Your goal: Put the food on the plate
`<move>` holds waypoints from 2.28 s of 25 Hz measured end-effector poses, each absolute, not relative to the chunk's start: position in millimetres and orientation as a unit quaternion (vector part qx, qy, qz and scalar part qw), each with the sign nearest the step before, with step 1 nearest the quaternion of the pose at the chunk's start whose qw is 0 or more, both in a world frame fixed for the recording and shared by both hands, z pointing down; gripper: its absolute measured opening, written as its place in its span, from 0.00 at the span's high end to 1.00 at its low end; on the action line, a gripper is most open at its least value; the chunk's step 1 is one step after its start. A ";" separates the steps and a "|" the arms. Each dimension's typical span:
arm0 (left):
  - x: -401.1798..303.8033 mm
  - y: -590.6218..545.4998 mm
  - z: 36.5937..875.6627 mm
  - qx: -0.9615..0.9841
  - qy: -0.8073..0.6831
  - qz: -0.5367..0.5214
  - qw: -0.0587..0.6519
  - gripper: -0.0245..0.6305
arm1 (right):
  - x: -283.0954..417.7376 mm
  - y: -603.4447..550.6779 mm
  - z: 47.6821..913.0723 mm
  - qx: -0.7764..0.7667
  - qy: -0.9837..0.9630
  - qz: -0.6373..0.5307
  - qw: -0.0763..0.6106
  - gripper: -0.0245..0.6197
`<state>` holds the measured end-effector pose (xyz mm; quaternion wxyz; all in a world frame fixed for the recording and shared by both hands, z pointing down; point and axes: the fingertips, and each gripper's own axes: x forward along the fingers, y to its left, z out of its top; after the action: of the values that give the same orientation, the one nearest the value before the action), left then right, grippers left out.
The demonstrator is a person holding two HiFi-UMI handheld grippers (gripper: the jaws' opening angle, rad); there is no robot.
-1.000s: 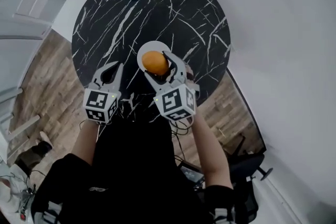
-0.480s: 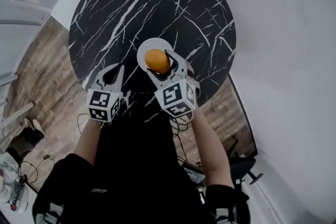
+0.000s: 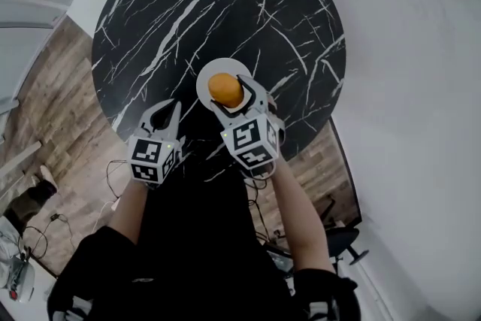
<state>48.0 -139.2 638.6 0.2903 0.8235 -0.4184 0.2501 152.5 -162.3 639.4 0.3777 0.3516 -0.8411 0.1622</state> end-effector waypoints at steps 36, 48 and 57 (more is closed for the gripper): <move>53.7 -137.0 661.7 0.811 -0.409 0.264 0.325 0.96 | 155.7 -157.6 701.3 0.325 -0.806 0.217 0.444 0.45; 50.1 -129.1 657.0 0.803 -0.427 0.266 0.320 0.96 | 156.9 -155.6 706.8 0.325 -0.806 0.212 0.446 0.45; 48.5 -121.3 644.2 0.798 -0.439 0.271 0.310 0.96 | 151.7 -154.6 693.8 0.335 -0.829 0.208 0.397 0.45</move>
<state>48.5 -121.3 644.2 0.3104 0.7984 -0.4391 0.2711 151.7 -154.6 693.8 0.3966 0.3350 -0.8290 0.2080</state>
